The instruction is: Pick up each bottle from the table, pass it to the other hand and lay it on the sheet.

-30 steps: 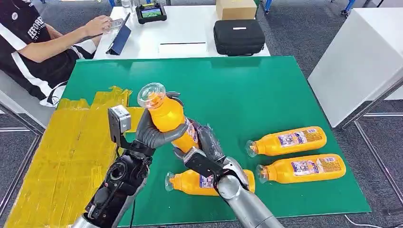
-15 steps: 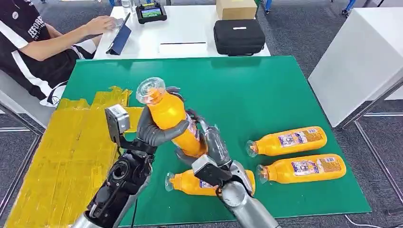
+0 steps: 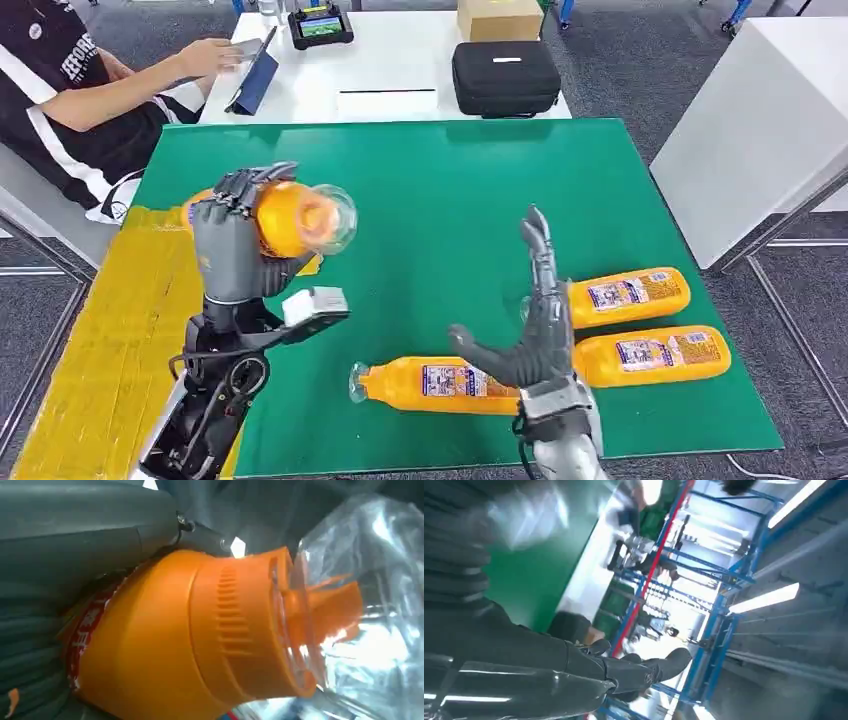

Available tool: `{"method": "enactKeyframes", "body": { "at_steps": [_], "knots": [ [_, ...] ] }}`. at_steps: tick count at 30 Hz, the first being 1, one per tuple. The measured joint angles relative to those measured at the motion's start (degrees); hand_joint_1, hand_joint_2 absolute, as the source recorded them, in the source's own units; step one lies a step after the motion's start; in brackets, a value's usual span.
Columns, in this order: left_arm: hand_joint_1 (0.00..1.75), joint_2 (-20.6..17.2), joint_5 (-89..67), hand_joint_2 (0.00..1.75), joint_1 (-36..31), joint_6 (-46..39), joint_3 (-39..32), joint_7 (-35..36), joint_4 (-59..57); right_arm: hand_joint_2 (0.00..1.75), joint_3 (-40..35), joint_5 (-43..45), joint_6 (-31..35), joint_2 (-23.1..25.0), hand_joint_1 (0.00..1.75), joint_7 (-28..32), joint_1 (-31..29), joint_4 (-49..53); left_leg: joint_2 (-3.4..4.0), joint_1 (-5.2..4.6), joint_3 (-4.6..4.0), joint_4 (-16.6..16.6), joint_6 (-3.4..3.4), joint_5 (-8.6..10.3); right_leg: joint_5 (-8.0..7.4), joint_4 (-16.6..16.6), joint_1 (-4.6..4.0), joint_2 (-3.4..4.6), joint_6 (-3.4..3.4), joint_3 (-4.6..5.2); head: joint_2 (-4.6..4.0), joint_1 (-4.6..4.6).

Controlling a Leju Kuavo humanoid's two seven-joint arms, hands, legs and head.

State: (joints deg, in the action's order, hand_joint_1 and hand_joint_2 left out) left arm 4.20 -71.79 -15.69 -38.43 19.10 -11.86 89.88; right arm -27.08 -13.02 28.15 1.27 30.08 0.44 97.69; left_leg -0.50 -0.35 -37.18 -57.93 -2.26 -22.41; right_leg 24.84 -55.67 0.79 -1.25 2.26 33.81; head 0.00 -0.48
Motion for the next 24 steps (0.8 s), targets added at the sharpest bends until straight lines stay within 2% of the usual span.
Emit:
{"method": "enactKeyframes", "body": {
  "at_steps": [2, 4, 7, 8, 10, 13, 19, 24],
  "knots": [
    [1.75, -0.8, -14.2, 1.75, -0.3, 0.4, -1.4, 5.3, -0.7, 1.75, 1.6, 4.2, -2.7, -0.9, 0.00, -0.2, 2.2, 3.4, 0.02, -0.01, 0.00, 0.0, 0.00, 0.00, -0.01, 0.0, 0.00, 0.03, 0.01, 0.02, 0.00, 0.02],
    [1.75, -2.7, -17.5, 1.75, -1.1, 2.2, -1.7, 10.5, -1.6, 1.75, 3.0, 5.7, -4.4, -1.4, 0.00, -0.6, 3.1, 5.7, 0.04, 0.01, 0.01, 0.0, 0.02, -0.01, -0.03, 0.0, -0.01, 0.04, 0.00, 0.10, 0.00, 0.00],
    [1.75, -9.5, -17.8, 1.75, -6.5, 9.3, 4.8, 26.5, -5.6, 1.75, 5.1, 8.9, -8.1, -1.9, 0.00, -1.8, 3.2, 7.0, 0.17, 0.08, 0.02, 0.0, 0.16, 0.11, -0.10, 0.0, -0.09, 0.12, -0.09, 0.15, 0.00, -0.04],
    [1.75, -11.5, -17.9, 1.75, -8.2, 11.1, 7.2, 28.4, -7.3, 1.75, 5.7, 9.7, -8.9, -1.9, 0.00, -1.9, 3.2, 7.1, 0.16, 0.09, 0.05, 0.0, 0.15, 0.15, -0.10, -0.1, -0.11, 0.10, -0.09, 0.11, 0.00, -0.07],
    [1.75, -13.2, -18.1, 1.75, -10.2, 12.9, 11.4, 24.9, -12.6, 1.75, 6.9, 11.2, -10.6, -2.1, 0.00, -2.6, 3.0, 7.1, 0.09, 0.11, 0.06, 0.0, 0.18, 0.22, -0.09, -0.1, -0.13, 0.07, -0.10, 0.06, 0.00, 0.02],
    [1.75, -13.1, -18.2, 1.75, -11.8, 15.3, 12.9, 19.2, -23.0, 1.75, 8.3, 11.8, -13.6, -2.1, 0.00, -5.5, 2.6, 7.1, 0.27, 0.10, 0.04, 0.0, 0.16, 0.23, -0.20, -0.1, -0.12, 0.20, -0.19, 0.11, 0.00, 0.02],
    [1.75, -12.9, -18.2, 1.75, -13.4, 16.0, 13.2, 17.5, -35.3, 1.75, 10.6, 10.9, -15.7, -1.7, 0.00, -7.5, 2.6, 7.1, 0.20, 0.06, 0.00, 0.0, 0.15, 0.23, -0.17, -0.1, -0.08, 0.18, -0.18, 0.16, 0.00, 0.00],
    [1.75, -11.9, -18.2, 1.75, -13.5, 20.9, 9.5, 14.9, -41.1, 1.75, 11.7, 8.3, -18.0, -0.9, 0.00, -9.6, 2.4, 7.1, 0.24, 0.07, -0.02, 0.0, 0.18, 0.20, -0.16, -0.1, -0.09, 0.20, -0.19, 0.17, 0.00, 0.02]
  ]
}}
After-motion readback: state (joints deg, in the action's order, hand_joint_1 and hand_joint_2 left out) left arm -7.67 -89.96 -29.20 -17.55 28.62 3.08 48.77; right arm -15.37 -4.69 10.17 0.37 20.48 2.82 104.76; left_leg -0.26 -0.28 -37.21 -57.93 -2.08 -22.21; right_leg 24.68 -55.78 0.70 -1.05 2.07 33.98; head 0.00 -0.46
